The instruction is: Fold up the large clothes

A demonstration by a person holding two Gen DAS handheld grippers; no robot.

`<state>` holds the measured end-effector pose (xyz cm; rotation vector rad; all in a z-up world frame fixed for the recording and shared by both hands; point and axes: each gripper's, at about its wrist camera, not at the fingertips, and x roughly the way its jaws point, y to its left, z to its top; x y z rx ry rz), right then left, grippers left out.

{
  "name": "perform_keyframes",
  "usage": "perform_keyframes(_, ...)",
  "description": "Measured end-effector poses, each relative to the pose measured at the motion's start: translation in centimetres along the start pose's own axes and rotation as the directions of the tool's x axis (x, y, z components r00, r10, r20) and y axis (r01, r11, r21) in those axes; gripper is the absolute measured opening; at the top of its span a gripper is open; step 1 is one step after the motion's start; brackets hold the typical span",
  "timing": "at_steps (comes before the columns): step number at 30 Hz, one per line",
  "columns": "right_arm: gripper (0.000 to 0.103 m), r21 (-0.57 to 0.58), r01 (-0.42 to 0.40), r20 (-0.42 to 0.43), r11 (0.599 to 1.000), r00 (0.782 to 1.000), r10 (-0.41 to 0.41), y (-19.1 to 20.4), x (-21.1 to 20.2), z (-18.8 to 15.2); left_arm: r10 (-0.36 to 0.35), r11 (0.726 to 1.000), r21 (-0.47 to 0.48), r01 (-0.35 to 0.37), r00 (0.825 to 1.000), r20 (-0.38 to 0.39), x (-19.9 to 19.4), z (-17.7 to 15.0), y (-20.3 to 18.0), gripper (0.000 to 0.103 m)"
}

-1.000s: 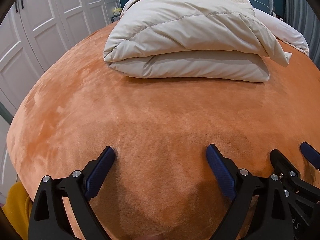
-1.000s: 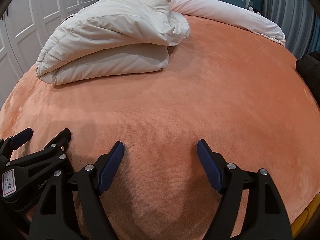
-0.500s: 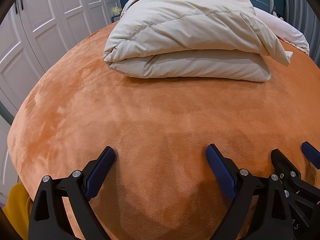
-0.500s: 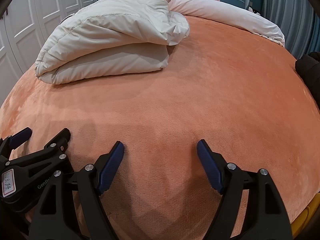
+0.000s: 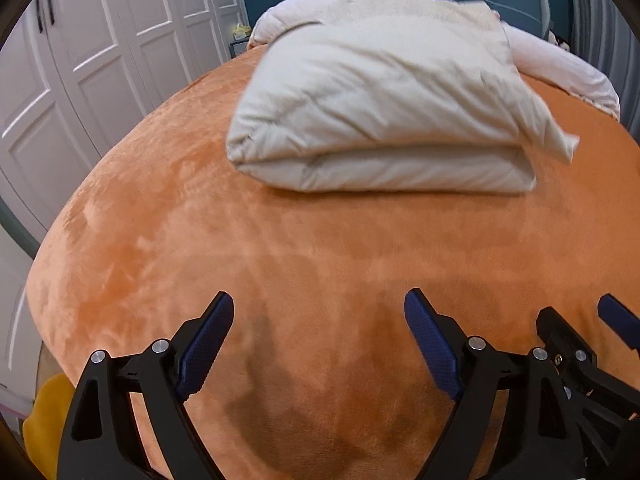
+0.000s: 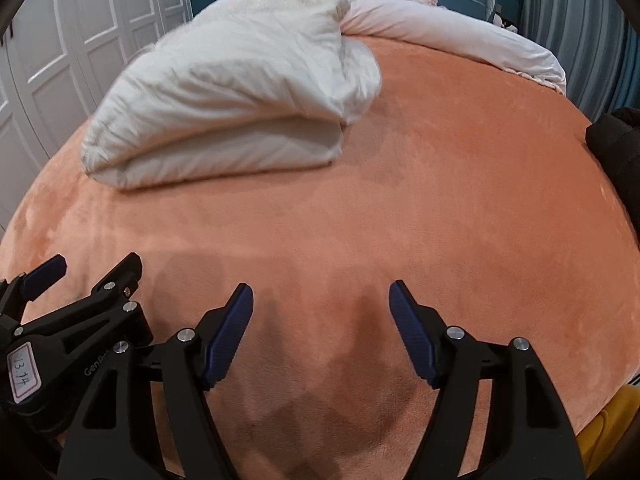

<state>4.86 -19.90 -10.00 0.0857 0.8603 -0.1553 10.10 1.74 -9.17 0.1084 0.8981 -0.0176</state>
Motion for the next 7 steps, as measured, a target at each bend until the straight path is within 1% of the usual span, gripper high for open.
perform_keyframes(3, 0.068, 0.003, -0.008, 0.015, 1.000, 1.000, 0.008, 0.0, -0.8, 1.0, -0.015, 0.999, -0.029, 0.015, 1.000, -0.001, -0.6, 1.0, 0.7, 0.082)
perform_keyframes(7, 0.068, 0.004, -0.011, 0.032, 1.000, 0.999, 0.010, 0.3, -1.7, 2.1, -0.012, 0.999, -0.038, 0.012, 1.000, 0.015, -1.5, 2.0, 1.3, 0.082)
